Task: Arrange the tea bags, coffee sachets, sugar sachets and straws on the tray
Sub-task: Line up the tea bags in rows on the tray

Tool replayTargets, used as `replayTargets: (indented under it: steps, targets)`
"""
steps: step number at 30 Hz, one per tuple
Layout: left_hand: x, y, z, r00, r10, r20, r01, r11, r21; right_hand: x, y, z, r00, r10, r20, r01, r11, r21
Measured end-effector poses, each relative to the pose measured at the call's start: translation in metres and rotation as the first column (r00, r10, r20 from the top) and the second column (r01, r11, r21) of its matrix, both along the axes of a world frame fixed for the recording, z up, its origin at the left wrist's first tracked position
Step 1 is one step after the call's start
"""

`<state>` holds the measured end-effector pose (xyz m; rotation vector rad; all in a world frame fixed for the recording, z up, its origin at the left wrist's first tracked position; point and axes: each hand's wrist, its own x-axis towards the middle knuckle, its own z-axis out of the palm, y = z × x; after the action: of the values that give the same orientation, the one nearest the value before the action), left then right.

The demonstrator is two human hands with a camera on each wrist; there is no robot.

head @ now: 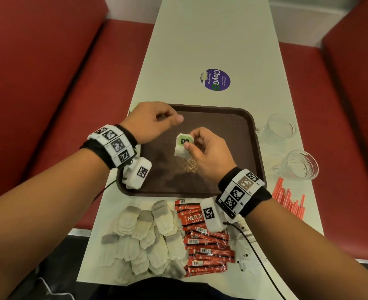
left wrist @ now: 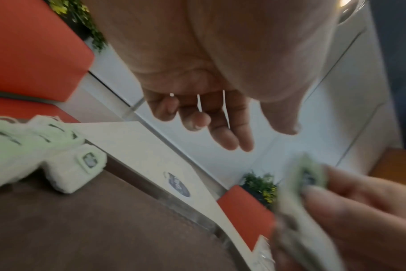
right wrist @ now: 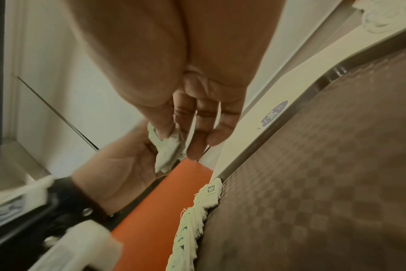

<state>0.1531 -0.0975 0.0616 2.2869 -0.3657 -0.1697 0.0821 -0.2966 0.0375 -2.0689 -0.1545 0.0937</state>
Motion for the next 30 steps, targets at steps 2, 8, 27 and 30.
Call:
replayTargets:
  steps: [2, 8, 27, 30]
  targets:
    - [-0.019, -0.001, 0.006, 0.992, -0.125, 0.005, 0.125, 0.990, -0.058, 0.001, 0.000, -0.001, 1.000, -0.008, 0.004, 0.008, 1.000, 0.024]
    - [-0.035, 0.002, 0.006, 0.967, -0.221, 0.130, 0.209, 0.973, 0.100, -0.004, 0.006, -0.006, 1.000, 0.006, -0.020, -0.005, 0.999, 0.052]
    - [0.052, 0.048, -0.048, 0.985, 0.151, -0.085, -0.089, 0.860, 0.502, -0.051, 0.047, -0.029, 0.609, 0.720, -0.332, -0.712, 0.312, -0.629]
    - [0.068, 0.046, -0.053, 0.972, 0.234, -0.028, -0.184, 0.829, 0.527, -0.053, 0.051, -0.029, 0.587, 0.739, -0.330, -0.705, 0.266, -0.657]
